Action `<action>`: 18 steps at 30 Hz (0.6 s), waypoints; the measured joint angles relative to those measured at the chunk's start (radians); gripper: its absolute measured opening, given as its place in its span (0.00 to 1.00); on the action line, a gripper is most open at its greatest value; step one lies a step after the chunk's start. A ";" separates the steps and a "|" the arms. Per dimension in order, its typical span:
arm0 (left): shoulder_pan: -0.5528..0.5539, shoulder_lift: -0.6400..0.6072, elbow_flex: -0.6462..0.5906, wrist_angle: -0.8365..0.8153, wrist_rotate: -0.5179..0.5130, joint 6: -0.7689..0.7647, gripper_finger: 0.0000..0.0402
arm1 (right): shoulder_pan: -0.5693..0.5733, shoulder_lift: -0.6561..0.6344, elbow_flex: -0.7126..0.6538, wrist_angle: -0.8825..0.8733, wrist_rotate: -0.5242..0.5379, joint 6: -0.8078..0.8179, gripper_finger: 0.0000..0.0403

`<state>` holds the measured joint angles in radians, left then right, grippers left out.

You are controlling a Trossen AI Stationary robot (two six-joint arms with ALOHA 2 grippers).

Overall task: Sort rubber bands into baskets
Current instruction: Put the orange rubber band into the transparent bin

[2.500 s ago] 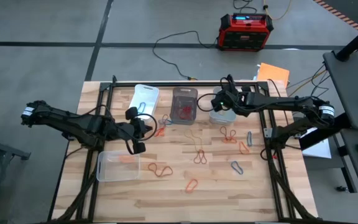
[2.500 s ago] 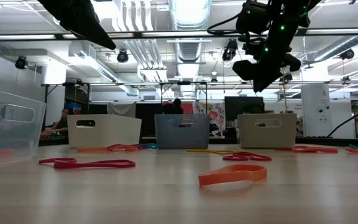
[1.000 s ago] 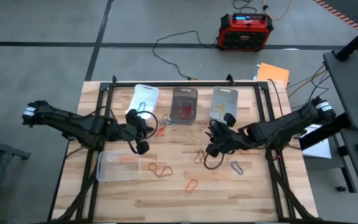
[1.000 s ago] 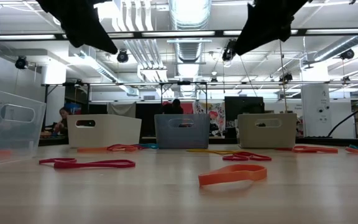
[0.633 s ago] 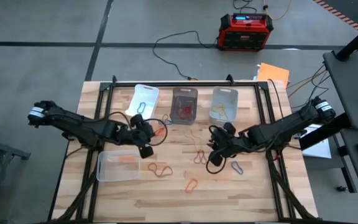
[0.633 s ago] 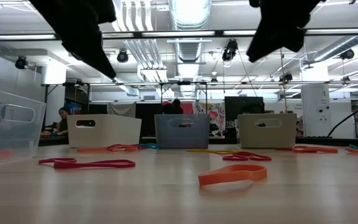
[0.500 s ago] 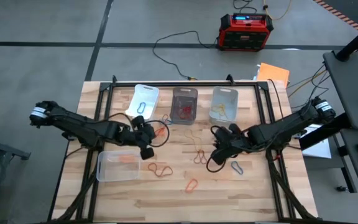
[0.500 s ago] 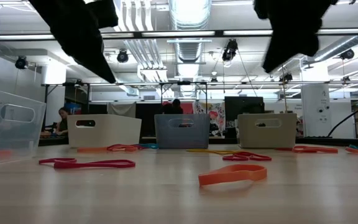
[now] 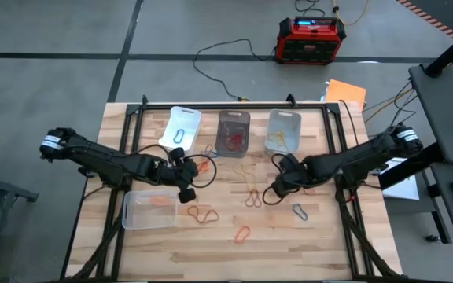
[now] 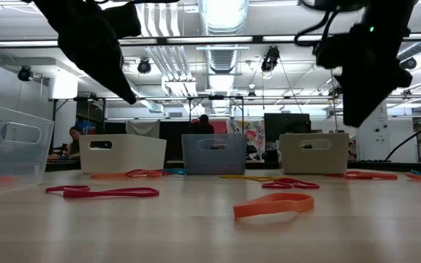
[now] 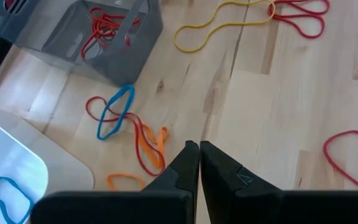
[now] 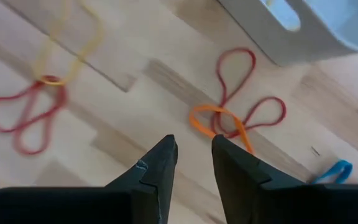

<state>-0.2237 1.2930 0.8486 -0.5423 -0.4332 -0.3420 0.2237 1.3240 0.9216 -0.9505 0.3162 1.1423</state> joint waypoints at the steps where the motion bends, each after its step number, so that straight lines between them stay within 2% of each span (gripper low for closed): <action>1: 0.000 -0.001 0.000 0.000 -0.001 0.000 0.00 | -0.010 0.012 -0.003 -0.002 -0.011 0.000 0.26; 18: 0.000 -0.002 0.000 0.004 -0.004 0.046 0.00 | -0.067 0.250 -0.003 0.099 -0.064 -0.036 0.34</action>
<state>-0.2237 1.2911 0.8486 -0.5385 -0.4374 -0.2959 0.1569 1.5738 0.9184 -0.8517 0.2522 1.1062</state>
